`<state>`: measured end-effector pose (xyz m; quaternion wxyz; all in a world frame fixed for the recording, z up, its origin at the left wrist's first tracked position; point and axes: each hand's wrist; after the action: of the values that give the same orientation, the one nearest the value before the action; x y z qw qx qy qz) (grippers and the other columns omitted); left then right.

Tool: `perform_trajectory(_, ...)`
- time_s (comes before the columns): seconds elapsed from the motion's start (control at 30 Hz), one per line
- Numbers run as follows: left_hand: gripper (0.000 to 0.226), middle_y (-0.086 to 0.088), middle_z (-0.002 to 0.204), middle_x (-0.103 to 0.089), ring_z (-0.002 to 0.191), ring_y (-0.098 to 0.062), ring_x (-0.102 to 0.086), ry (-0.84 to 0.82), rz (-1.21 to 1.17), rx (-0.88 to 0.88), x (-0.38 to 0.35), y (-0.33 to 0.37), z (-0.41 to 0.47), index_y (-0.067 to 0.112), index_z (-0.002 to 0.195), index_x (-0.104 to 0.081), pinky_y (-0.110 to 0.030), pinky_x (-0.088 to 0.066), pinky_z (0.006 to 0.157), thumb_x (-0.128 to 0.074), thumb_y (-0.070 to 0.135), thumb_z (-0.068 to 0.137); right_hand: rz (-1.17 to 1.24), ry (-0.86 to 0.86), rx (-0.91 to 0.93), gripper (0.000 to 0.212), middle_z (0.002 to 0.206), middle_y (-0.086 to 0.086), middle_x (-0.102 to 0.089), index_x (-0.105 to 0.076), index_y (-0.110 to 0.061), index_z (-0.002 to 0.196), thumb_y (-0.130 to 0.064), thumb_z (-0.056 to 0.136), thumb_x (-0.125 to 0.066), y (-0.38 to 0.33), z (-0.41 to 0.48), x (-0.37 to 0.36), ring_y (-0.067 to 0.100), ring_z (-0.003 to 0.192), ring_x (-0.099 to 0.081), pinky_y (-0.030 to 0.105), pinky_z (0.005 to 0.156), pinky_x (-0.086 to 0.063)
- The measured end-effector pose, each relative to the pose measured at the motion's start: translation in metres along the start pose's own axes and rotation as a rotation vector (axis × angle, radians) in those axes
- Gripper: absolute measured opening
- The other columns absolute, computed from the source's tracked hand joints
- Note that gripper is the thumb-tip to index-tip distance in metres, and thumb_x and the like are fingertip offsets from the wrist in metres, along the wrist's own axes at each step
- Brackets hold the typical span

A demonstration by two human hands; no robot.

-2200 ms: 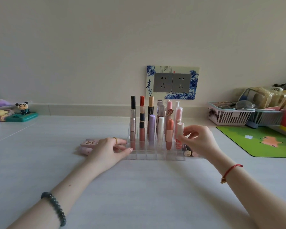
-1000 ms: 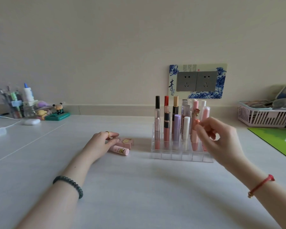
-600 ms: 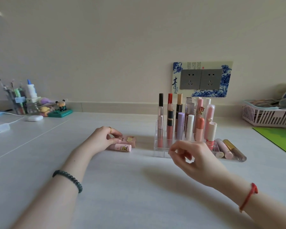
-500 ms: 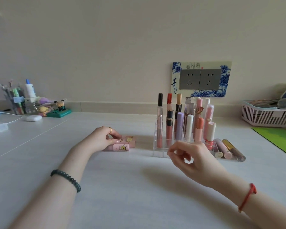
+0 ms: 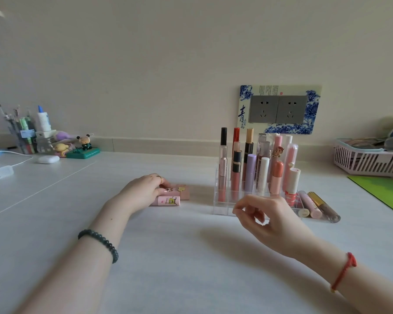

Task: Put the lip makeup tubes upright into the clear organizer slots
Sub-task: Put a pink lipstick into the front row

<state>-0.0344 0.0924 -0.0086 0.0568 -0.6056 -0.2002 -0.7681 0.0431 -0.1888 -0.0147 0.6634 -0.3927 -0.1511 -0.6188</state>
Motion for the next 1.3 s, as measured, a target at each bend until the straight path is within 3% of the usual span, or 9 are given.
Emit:
perform_trajectory(0.47, 0.023, 0.004, 0.121, -0.056, 0.109, -0.019, -0.054, 0.140, -0.074, -0.092, 0.007, 0.009, -0.005, 0.016, 0.113, -0.055, -0.031, -0.042, 0.088, -0.047, 0.019, 0.092, 0.011, 0.011, -0.044, 0.009, 0.053, -0.018, -0.048, -0.061, -0.023, 0.076, -0.026, 0.081, -0.053, 0.001, -0.001, 0.000, 0.014, 0.052, -0.046, 0.019, 0.050, -0.038)
perform_trajectory(0.67, 0.021, 0.016, 0.104, -0.054, 0.094, -0.015, -0.056, 0.401, -0.177, -0.407, 0.018, 0.033, -0.012, 0.015, 0.105, -0.059, -0.030, -0.045, 0.081, -0.046, 0.006, 0.091, 0.158, 0.066, -0.235, 0.007, 0.070, -0.009, -0.062, -0.062, -0.023, 0.089, -0.021, 0.084, -0.058, 0.001, 0.009, -0.001, 0.010, 0.067, -0.058, 0.017, 0.060, -0.049)
perform_trajectory(0.83, 0.034, 0.016, 0.106, -0.054, 0.086, -0.011, -0.058, 0.430, -0.086, -0.659, 0.016, 0.065, -0.020, 0.028, 0.101, -0.052, -0.029, -0.053, 0.072, -0.050, 0.000, 0.081, 0.231, 0.011, -0.339, 0.030, 0.091, -0.010, -0.064, -0.057, -0.018, 0.113, -0.028, 0.085, -0.056, -0.002, 0.031, 0.002, 0.002, 0.081, -0.061, 0.012, 0.071, -0.050)
perform_trajectory(0.9, 0.029, 0.004, 0.099, -0.064, 0.080, -0.008, -0.054, 0.453, -0.054, -0.744, 0.016, 0.076, -0.026, 0.017, 0.097, -0.061, -0.003, -0.042, 0.072, -0.039, 0.010, 0.079, 0.243, -0.032, -0.329, 0.030, 0.089, -0.005, -0.069, -0.061, -0.016, 0.110, -0.030, 0.084, -0.057, -0.004, 0.037, 0.000, 0.006, 0.077, -0.063, 0.014, 0.071, -0.051)
perform_trajectory(0.93, 0.031, 0.001, 0.095, -0.066, 0.080, -0.008, -0.051, 0.467, -0.019, -0.779, 0.016, 0.079, -0.027, 0.014, 0.095, -0.063, -0.001, -0.037, 0.071, -0.038, 0.012, 0.078, 0.255, -0.058, -0.321, 0.028, 0.087, -0.001, -0.071, -0.064, -0.016, 0.107, -0.031, 0.084, -0.057, -0.005, 0.039, -0.001, 0.010, 0.075, -0.064, 0.017, 0.070, -0.051)
perform_trajectory(1.0, 0.024, 0.002, 0.095, -0.067, 0.082, -0.008, -0.050, 0.509, 0.040, -0.833, 0.012, 0.080, -0.024, 0.017, 0.098, -0.061, -0.012, -0.037, 0.074, -0.047, 0.011, 0.080, 0.274, -0.097, -0.318, 0.021, 0.085, 0.003, -0.072, -0.067, -0.016, 0.099, -0.029, 0.084, -0.058, -0.006, 0.042, -0.001, 0.014, 0.073, -0.065, 0.023, 0.069, -0.051)
perform_trajectory(1.13, 0.022, 0.016, 0.103, -0.054, 0.087, -0.002, -0.055, 0.497, -0.360, -0.700, 0.004, 0.080, -0.019, 0.031, 0.104, -0.056, -0.020, -0.048, 0.079, -0.055, 0.029, 0.083, 0.322, -0.112, -0.328, 0.018, 0.085, 0.002, -0.070, -0.066, -0.015, 0.100, -0.020, 0.084, -0.058, -0.003, 0.047, 0.001, 0.000, 0.067, -0.062, 0.010, 0.065, -0.049)
perform_trajectory(1.2, 0.028, 0.017, 0.100, -0.056, 0.080, -0.002, -0.059, 0.531, -0.618, -0.527, 0.001, 0.086, -0.021, 0.033, 0.106, -0.056, -0.027, -0.052, 0.074, -0.063, 0.025, 0.081, 0.324, -0.059, -0.341, 0.019, 0.086, 0.004, -0.071, -0.065, -0.012, 0.101, -0.018, 0.084, -0.059, -0.001, 0.050, -0.001, 0.004, 0.071, -0.064, 0.016, 0.070, -0.051)
perform_trajectory(1.3, 0.035, 0.012, 0.093, -0.065, 0.073, 0.000, -0.065, 0.493, -1.003, -0.296, -0.005, 0.096, -0.019, 0.025, 0.108, -0.055, -0.016, -0.052, 0.069, -0.068, 0.016, 0.077, 0.331, 0.064, -0.381, 0.020, 0.090, 0.004, -0.070, -0.063, -0.009, 0.101, -0.017, 0.083, -0.061, 0.001, 0.056, -0.009, 0.015, 0.081, -0.067, 0.027, 0.077, -0.055)
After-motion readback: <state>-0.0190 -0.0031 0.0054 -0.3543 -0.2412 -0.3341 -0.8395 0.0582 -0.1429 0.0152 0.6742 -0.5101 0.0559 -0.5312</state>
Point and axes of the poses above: each hand's wrist, its own z-axis towards the middle knuckle, its own x-axis out of the back of the hand, y = z × x
